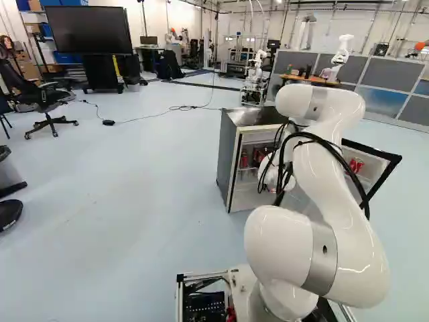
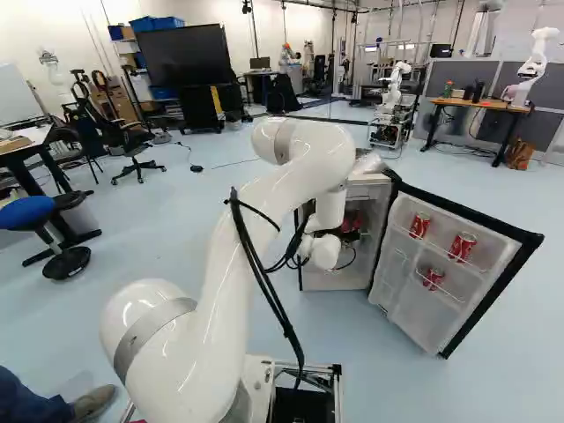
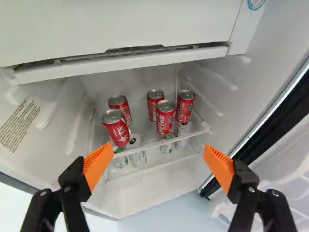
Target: Grab a drink from the fridge
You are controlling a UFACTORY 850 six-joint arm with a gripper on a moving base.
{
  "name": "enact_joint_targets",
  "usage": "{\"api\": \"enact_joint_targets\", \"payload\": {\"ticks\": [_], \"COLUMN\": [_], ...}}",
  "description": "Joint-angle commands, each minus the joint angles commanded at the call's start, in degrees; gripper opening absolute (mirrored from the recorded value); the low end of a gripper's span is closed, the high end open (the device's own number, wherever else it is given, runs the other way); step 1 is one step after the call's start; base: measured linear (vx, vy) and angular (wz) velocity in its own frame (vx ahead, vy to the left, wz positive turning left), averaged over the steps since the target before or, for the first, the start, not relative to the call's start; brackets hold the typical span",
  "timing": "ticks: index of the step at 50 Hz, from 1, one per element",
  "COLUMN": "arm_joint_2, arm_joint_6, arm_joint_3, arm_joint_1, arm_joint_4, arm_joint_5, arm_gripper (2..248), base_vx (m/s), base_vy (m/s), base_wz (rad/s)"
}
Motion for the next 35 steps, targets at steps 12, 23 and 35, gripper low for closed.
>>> {"api": "enact_joint_targets", "payload": {"ticks": [12, 23, 35], "arm_joint_2": [-3.64, -6.07, -7.75], "arm_joint_6": [0.00, 0.00, 0.00], "arm_joint_3": [-4.19, -7.53, -10.51], "arm_joint_1": [0.62, 1.17, 1.62], "arm_joint_4": [0.00, 0.00, 0.00], "arm_joint_5": [0.00, 0.00, 0.00], "arm_gripper": [247, 247, 247], "base_vx": [0.000, 0.000, 0.000], "base_vy": [0.000, 0.000, 0.000], "base_wz": [0.000, 0.000, 0.000]}}
